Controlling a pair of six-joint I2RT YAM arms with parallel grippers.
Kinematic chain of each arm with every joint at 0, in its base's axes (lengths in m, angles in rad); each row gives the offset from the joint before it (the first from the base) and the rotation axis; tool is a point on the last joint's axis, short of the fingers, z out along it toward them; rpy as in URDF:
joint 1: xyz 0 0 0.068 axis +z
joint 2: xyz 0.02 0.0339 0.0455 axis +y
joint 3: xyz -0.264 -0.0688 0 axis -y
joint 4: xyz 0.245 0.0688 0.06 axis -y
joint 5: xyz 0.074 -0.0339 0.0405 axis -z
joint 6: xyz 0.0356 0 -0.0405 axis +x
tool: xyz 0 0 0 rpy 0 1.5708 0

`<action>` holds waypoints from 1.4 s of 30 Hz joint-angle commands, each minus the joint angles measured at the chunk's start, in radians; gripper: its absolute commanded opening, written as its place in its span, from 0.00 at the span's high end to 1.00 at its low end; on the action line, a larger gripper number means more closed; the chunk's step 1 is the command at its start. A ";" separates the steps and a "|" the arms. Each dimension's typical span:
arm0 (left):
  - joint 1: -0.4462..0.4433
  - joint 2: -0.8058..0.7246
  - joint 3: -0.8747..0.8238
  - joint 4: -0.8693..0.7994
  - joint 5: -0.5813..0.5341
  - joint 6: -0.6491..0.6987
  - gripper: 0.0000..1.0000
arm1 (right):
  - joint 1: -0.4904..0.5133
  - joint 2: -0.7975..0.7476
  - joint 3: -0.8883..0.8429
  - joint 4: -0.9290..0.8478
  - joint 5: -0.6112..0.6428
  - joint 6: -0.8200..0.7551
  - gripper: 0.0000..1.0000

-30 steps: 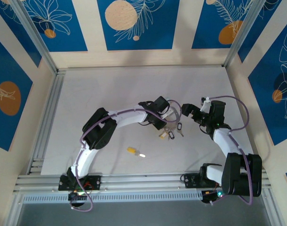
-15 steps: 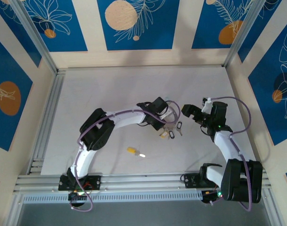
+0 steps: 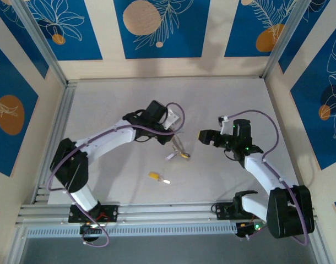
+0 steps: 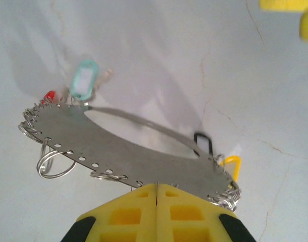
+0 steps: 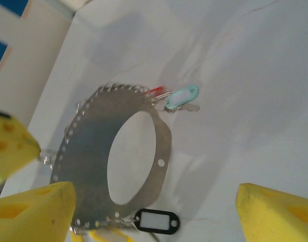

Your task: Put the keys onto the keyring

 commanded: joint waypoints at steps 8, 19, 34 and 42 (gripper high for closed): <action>0.060 -0.067 -0.064 0.045 0.097 0.048 1.00 | 0.162 0.113 0.067 0.239 -0.174 -0.130 0.30; 0.076 -0.097 -0.071 0.088 0.152 0.033 1.00 | 0.242 0.324 0.127 0.364 -0.332 -0.164 0.50; 0.090 -0.152 -0.088 0.115 0.199 0.031 1.00 | 0.254 0.407 0.185 0.456 -0.441 -0.101 0.61; 0.089 -0.173 -0.108 0.135 0.207 0.027 1.00 | 0.267 0.455 0.213 0.468 -0.452 -0.083 0.68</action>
